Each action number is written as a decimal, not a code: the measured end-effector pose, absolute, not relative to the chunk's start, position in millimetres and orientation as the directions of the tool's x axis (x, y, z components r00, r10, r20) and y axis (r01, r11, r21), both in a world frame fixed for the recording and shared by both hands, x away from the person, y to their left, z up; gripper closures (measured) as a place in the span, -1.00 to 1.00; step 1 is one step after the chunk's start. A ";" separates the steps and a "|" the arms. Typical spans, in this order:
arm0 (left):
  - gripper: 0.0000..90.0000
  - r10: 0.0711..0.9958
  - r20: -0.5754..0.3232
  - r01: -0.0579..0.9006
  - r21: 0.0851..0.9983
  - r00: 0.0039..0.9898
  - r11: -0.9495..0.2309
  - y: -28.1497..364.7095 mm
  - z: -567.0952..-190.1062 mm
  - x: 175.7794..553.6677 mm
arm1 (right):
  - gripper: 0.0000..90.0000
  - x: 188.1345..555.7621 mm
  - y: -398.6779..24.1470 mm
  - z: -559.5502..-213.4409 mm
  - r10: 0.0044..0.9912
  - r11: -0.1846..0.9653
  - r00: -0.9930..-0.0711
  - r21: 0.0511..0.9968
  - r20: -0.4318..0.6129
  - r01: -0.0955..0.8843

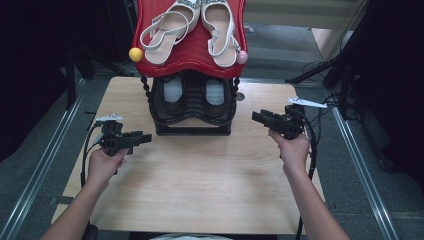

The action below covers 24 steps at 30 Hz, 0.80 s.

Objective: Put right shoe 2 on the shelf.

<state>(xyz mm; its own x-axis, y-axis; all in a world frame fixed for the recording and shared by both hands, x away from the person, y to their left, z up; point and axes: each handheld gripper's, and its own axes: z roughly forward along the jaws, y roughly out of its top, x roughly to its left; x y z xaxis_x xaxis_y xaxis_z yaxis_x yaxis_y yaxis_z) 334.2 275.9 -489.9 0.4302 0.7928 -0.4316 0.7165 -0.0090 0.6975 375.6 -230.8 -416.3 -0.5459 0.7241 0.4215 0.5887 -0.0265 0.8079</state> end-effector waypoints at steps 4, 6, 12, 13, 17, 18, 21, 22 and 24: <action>-0.03 0.791 -0.433 0.718 0.696 0.431 -0.010 276.1 -489.5 334.1 | 0.18 367.6 -229.9 -424.4 0.717 -0.020 -0.555 0.808 0.422 0.589; -0.03 0.792 -0.434 0.718 0.696 0.431 -0.009 276.0 -489.6 334.1 | 0.18 364.0 -230.0 -427.8 0.716 -0.011 -0.558 0.806 0.419 0.592; -0.04 0.791 -0.435 0.719 0.695 0.430 -0.009 275.5 -489.7 334.1 | 0.17 353.2 -233.5 -439.8 0.716 -0.002 -0.559 0.802 0.418 0.598; -0.04 0.792 -0.433 0.717 0.697 0.430 -0.009 275.2 -489.8 334.0 | 0.16 351.5 -234.3 -442.1 0.716 -0.003 -0.558 0.801 0.420 0.599; -0.05 0.790 -0.432 0.717 0.697 0.435 -0.013 275.2 -489.5 333.9 | 0.15 346.1 -237.6 -451.3 0.721 0.001 -0.553 0.797 0.418 0.604; -0.05 0.791 -0.432 0.717 0.697 0.433 -0.012 275.1 -489.7 334.0 | 0.15 345.3 -238.3 -454.0 0.721 0.000 -0.551 0.796 0.420 0.606; -0.04 0.790 -0.432 0.717 0.697 0.435 -0.013 275.0 -489.6 333.9 | 0.15 343.5 -239.4 -461.1 0.719 0.000 -0.546 0.786 0.430 0.619; -0.05 0.789 -0.433 0.718 0.696 0.435 -0.013 274.9 -489.3 333.8 | 0.15 342.8 -239.6 -463.1 0.719 0.001 -0.547 0.786 0.429 0.618; -0.05 0.790 -0.433 0.716 0.698 0.434 -0.012 274.4 -489.2 333.7 | 0.14 341.3 -239.8 -466.7 0.722 0.011 -0.552 0.791 0.417 0.612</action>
